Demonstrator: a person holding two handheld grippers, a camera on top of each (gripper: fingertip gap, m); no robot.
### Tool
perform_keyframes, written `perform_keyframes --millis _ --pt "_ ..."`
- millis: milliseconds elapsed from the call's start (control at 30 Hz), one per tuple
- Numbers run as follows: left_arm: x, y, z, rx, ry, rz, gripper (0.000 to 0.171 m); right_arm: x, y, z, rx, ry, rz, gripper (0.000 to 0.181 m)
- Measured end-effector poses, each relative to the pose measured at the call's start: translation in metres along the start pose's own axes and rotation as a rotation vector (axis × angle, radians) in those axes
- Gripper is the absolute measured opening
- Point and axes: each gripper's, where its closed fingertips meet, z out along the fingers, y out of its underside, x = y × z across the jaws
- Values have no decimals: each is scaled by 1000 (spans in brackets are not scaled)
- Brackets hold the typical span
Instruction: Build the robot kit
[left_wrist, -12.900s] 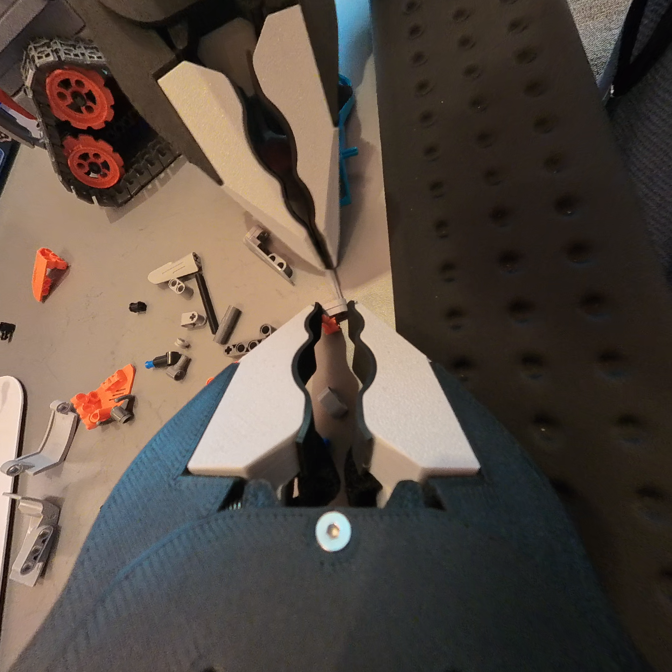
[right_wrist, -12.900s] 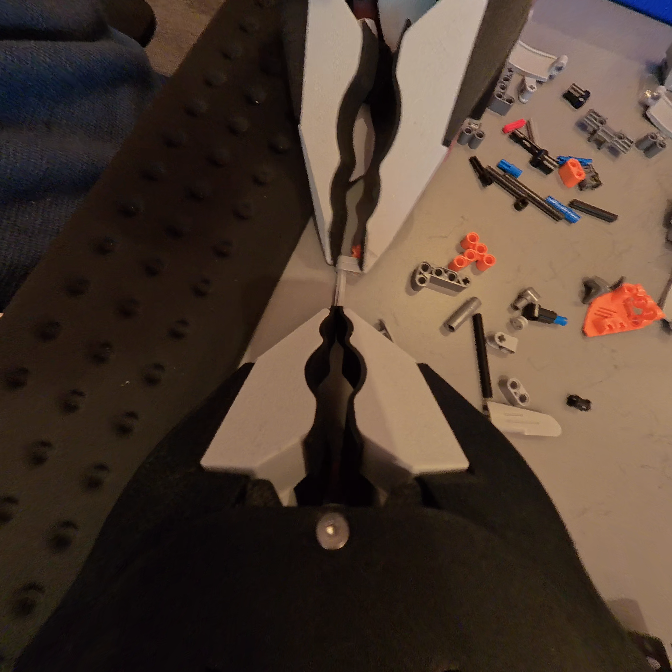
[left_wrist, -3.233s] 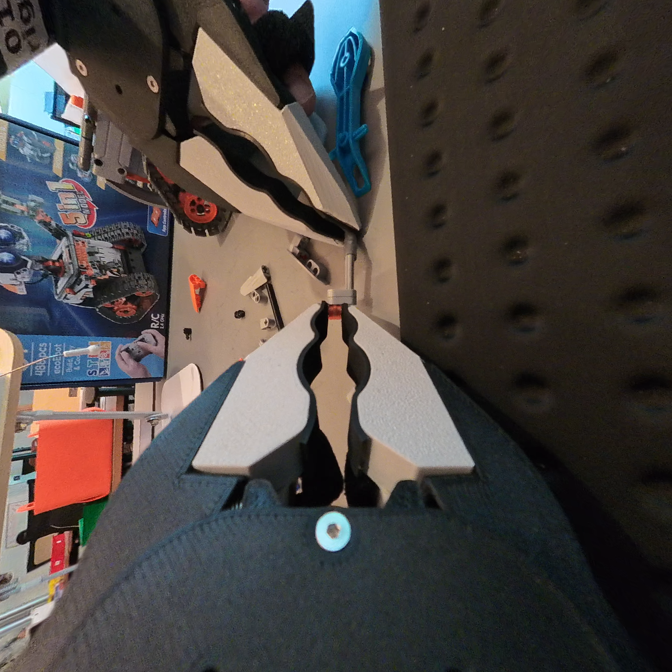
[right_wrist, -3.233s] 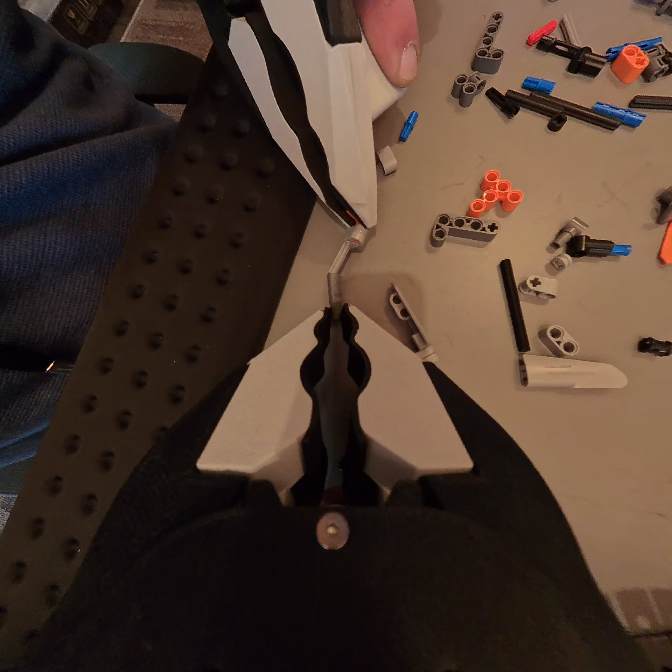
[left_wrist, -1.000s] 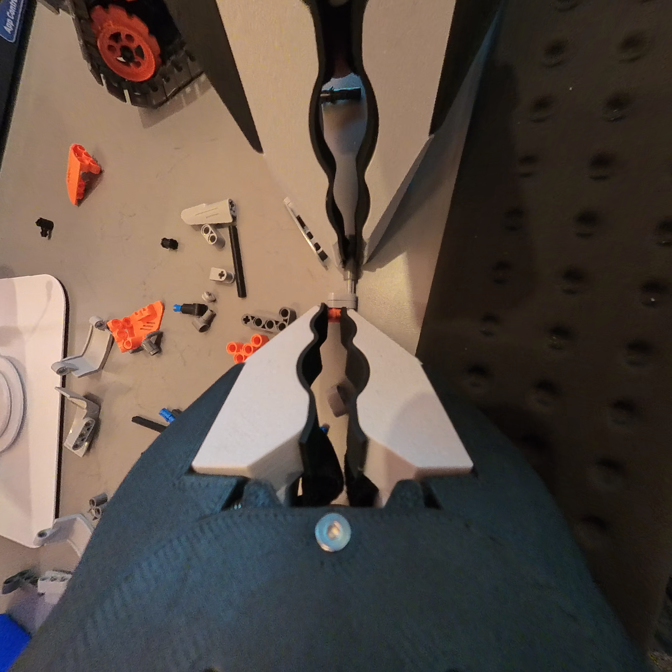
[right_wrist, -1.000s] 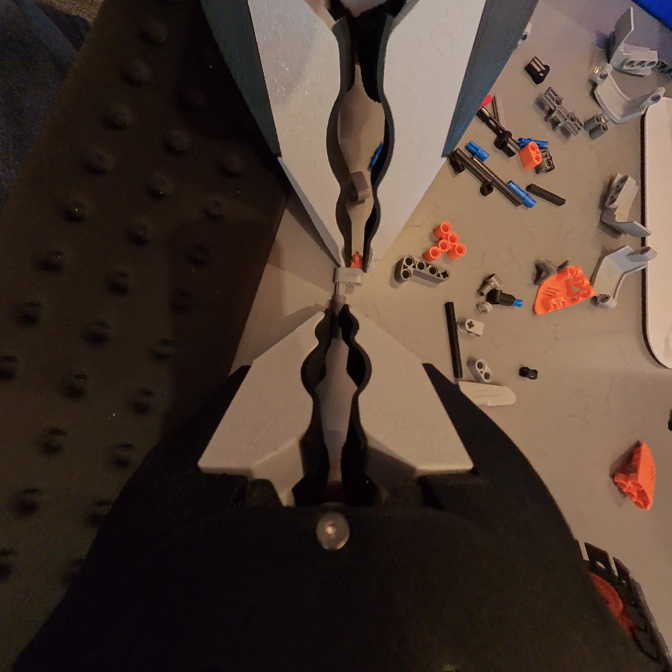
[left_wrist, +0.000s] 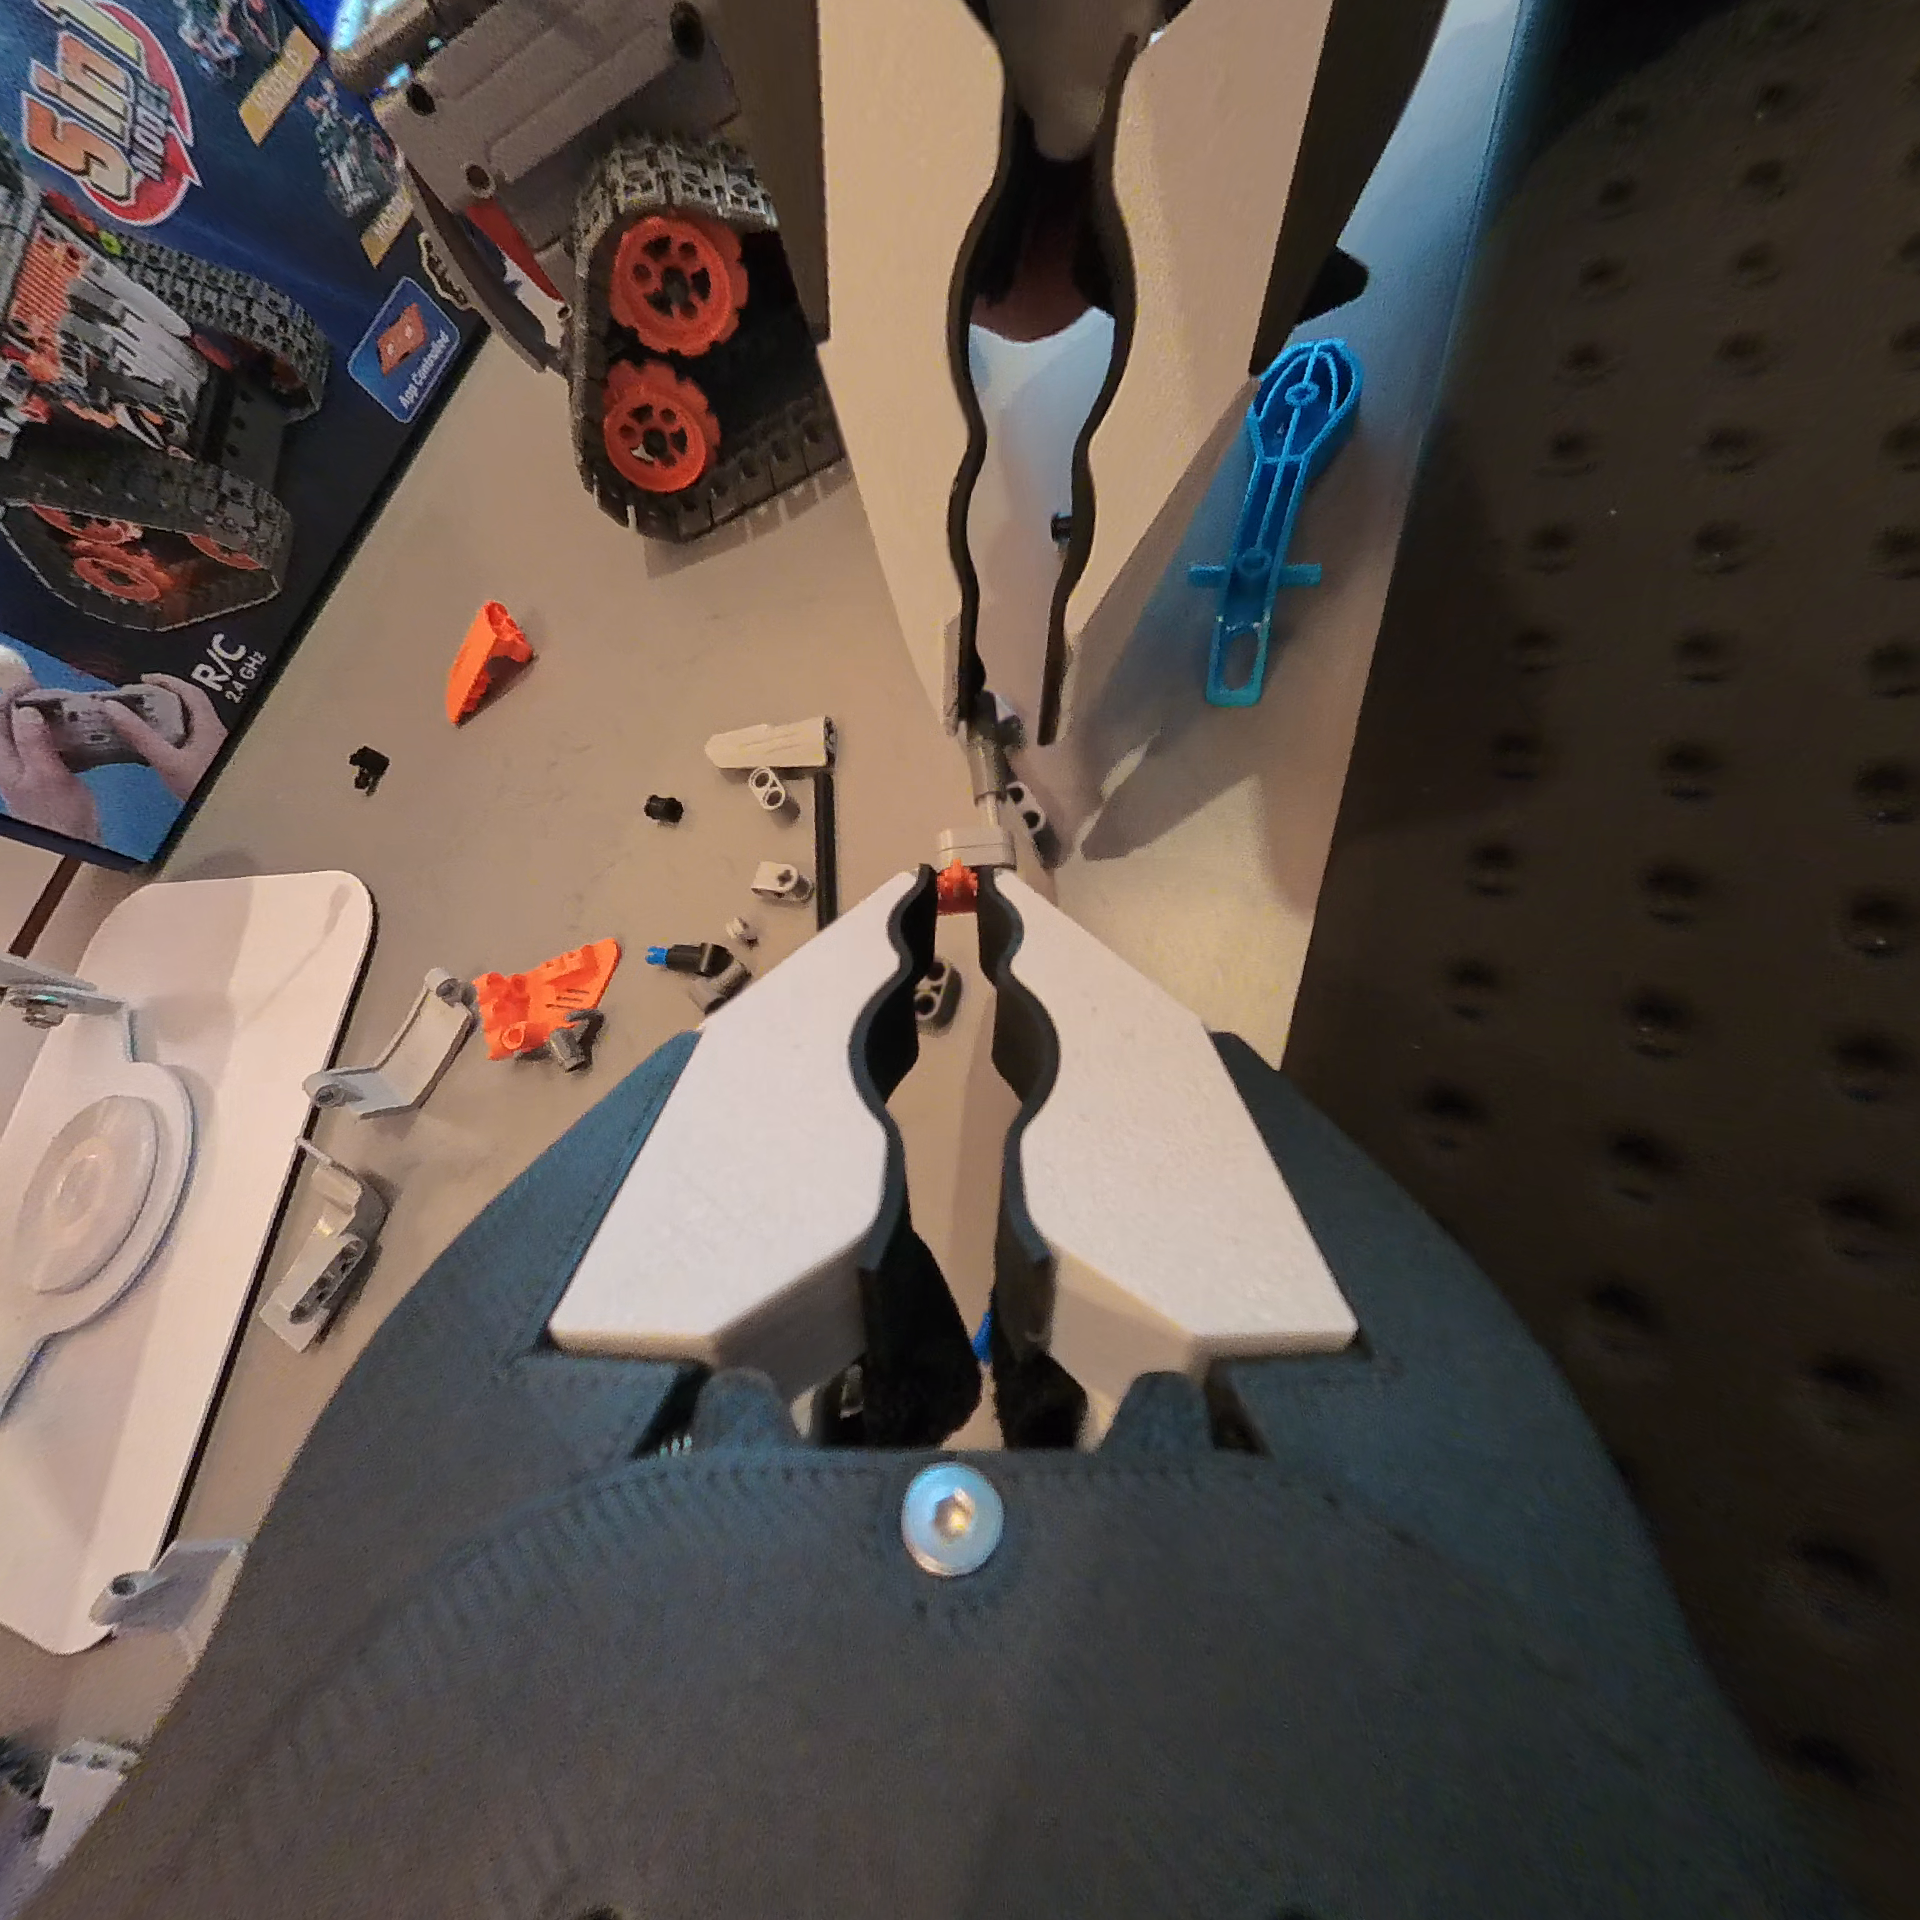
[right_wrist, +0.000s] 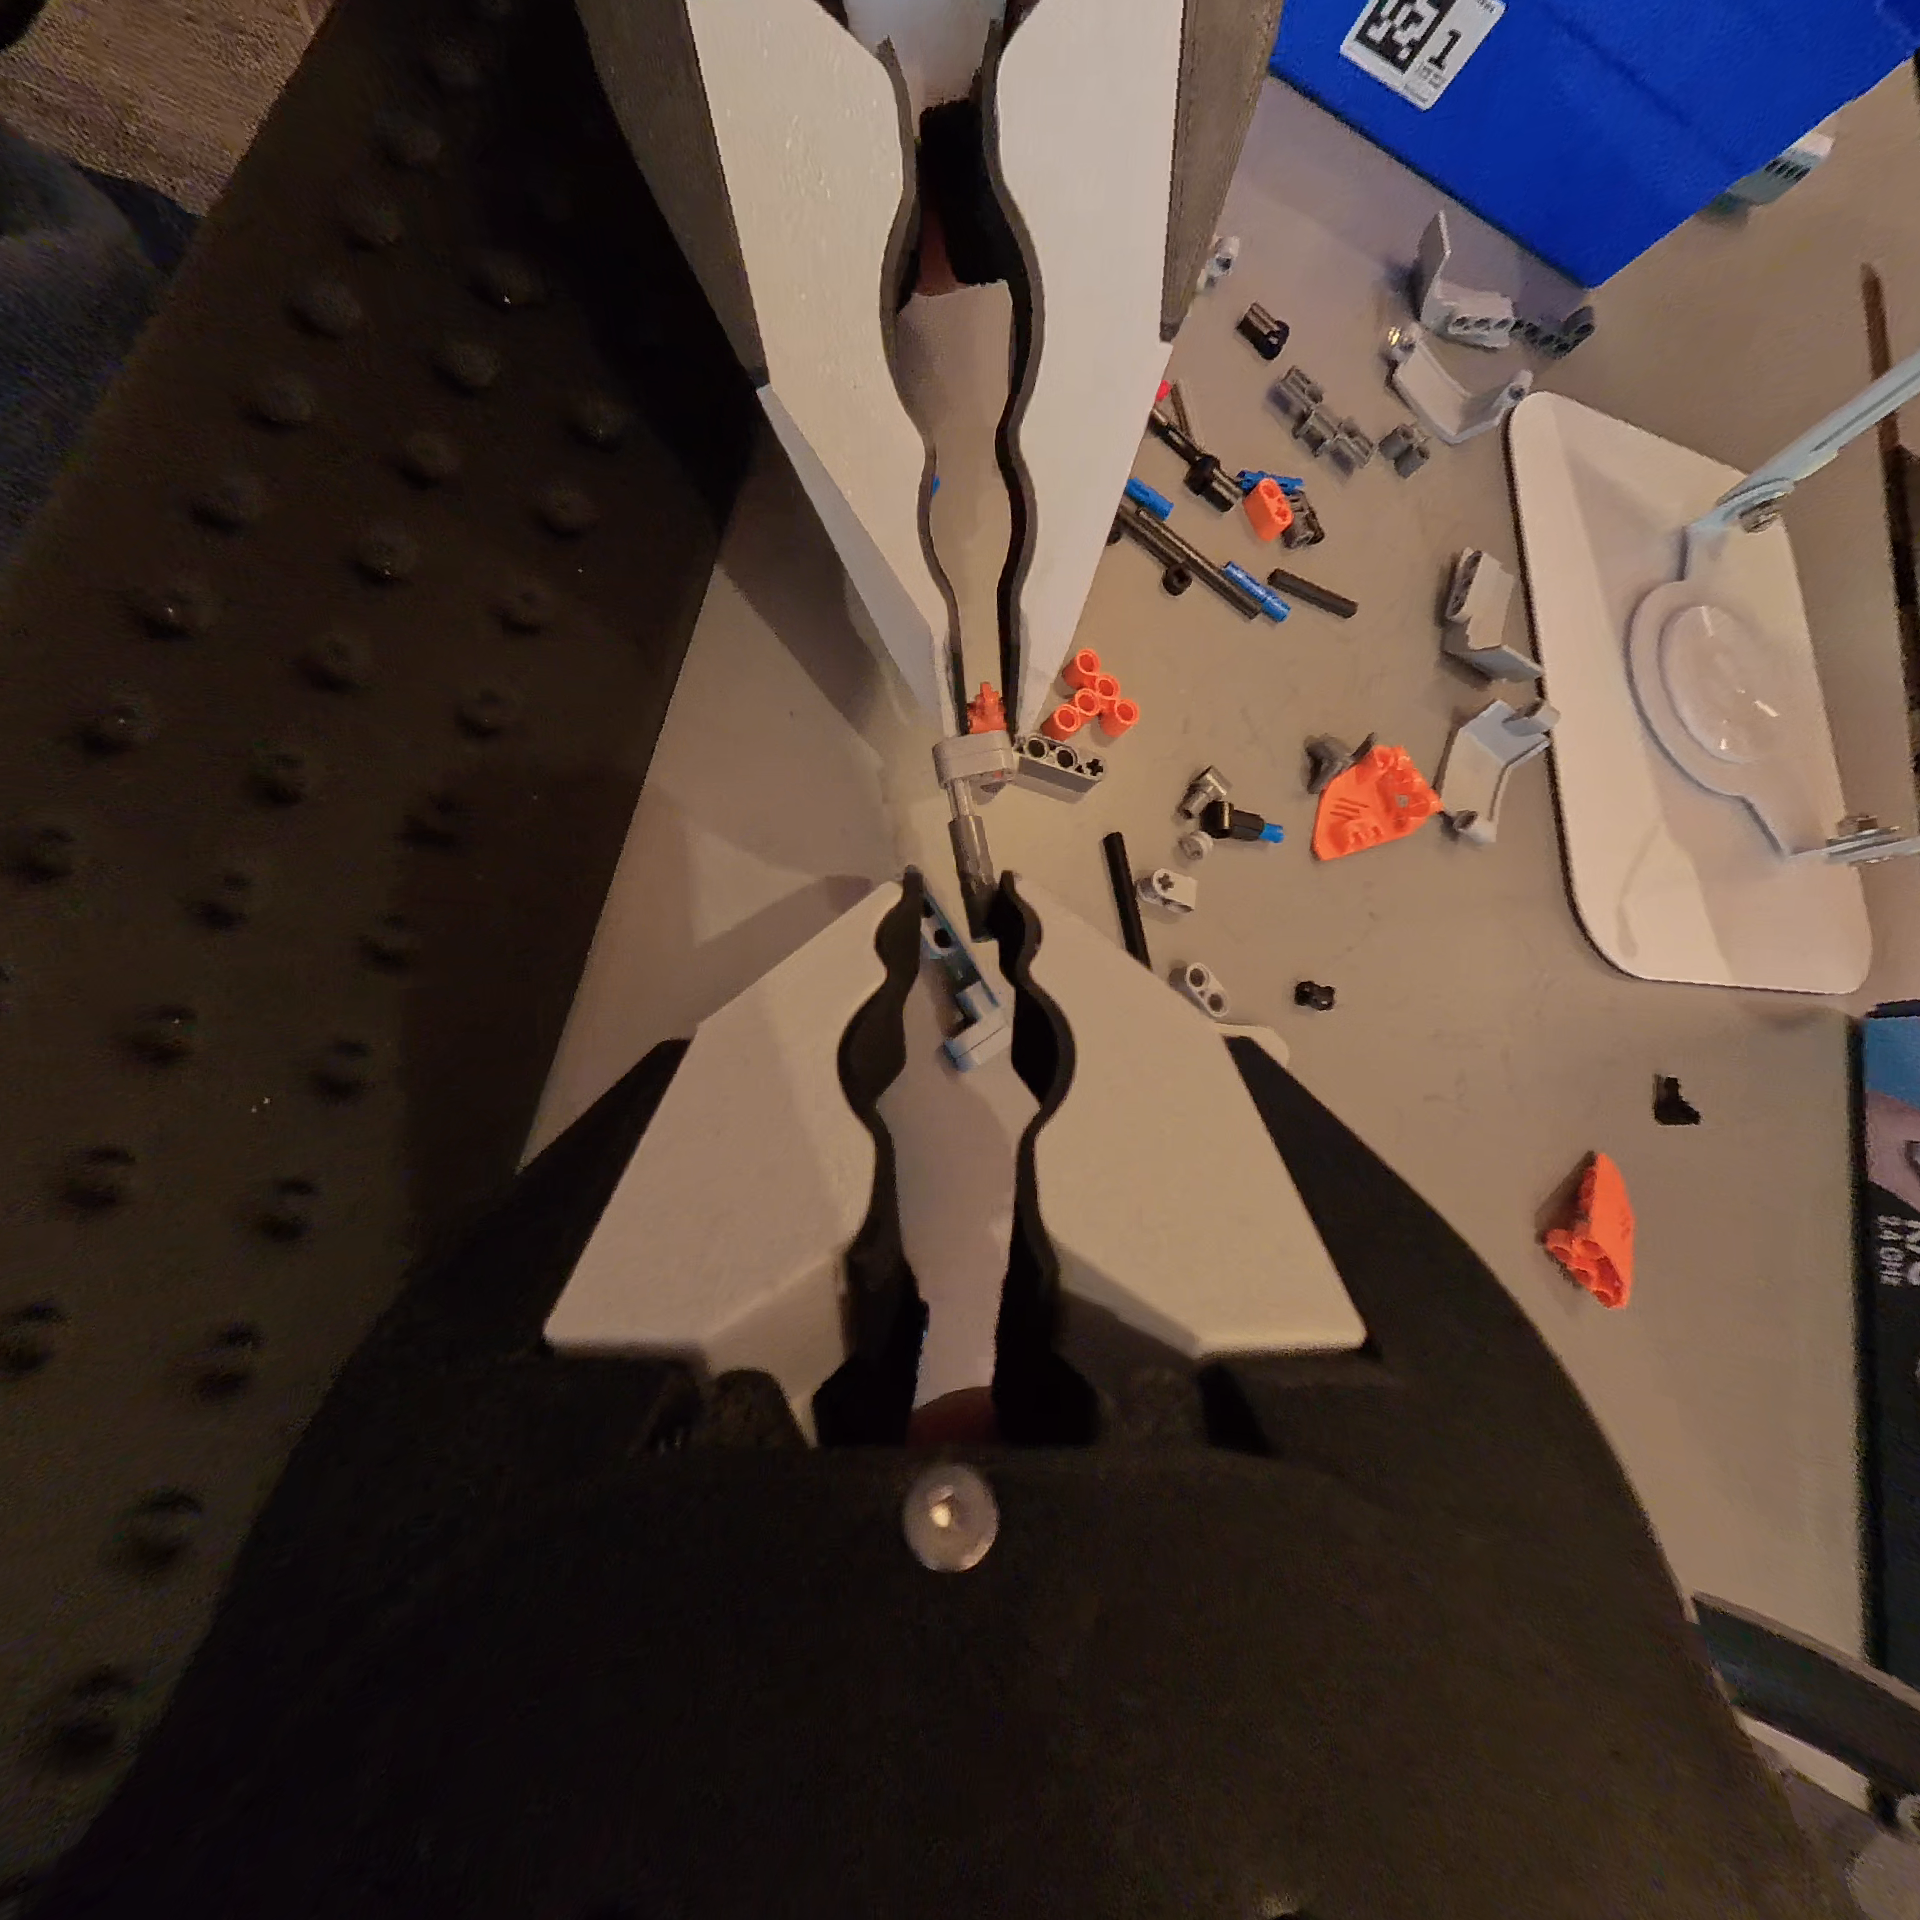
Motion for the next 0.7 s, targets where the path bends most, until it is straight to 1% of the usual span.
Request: perform_keyframes --millis 233,367,700 --pt "-3 -6 -1 40 1 -18 5 5 1 -1 -2 38 -37 10" --pt "-3 -14 -6 94 16 -51 5 7 2 -1 -7 58 -60 6" --pt "-6 -16 -8 115 17 -69 5 10 -1 -2 20 71 -59 4"
